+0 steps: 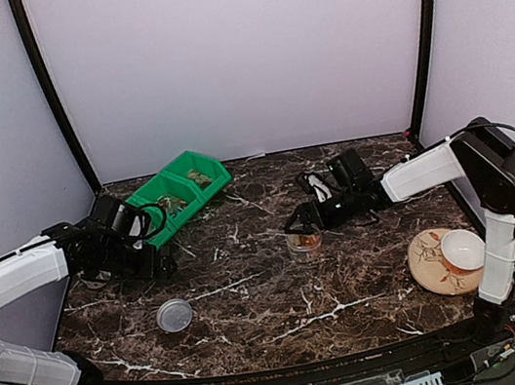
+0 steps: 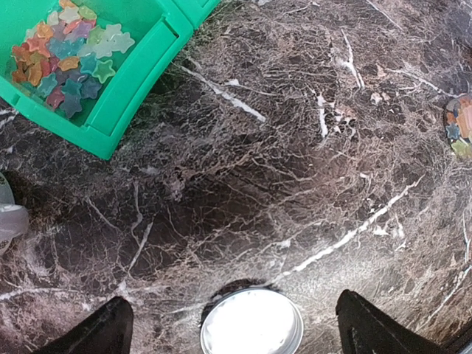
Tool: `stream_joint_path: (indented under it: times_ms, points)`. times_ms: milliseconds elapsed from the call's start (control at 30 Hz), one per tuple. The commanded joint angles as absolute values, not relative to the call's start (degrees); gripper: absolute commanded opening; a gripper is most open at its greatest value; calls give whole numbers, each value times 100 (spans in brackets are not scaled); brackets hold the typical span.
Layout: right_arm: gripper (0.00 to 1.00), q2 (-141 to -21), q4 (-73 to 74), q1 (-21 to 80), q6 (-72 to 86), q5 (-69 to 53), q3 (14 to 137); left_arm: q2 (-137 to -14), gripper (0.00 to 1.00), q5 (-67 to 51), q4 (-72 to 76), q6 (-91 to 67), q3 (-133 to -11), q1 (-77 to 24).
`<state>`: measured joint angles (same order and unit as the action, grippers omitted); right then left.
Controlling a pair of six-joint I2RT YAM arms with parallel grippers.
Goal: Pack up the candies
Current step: Move the packing box to the center of the board, then pick up the bottle lid at the center of the board.
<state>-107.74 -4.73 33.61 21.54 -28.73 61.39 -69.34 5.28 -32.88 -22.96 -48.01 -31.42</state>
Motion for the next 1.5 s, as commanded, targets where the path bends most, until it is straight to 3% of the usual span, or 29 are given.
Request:
stream_joint_path:
  times_ms: [0,300,633,1067,1300,1467]
  points:
    - [88,-10555,-562,3510,1979,-3493,5860,-6788,99,612,-3192,-2391,-4644,-3174]
    - [84,-10401,-236,3884,1694,-3811,5691,-6946,98,651,-3223,-2519,-4525,-3178]
    - [89,-9735,537,4175,1254,-2887,5732,-6856,84,297,-3256,-2602,-4330,-3328]
    - [97,-8413,1089,3894,1057,-970,5553,-7877,80,1690,-4157,-3033,-4769,-5275]
    - [98,-8016,1030,3762,968,-741,5312,-8560,67,2166,-4484,-3462,-5028,-6096]
    - [97,-7988,984,3753,938,-768,5261,-9098,49,2562,-4814,-3686,-5268,-6504]
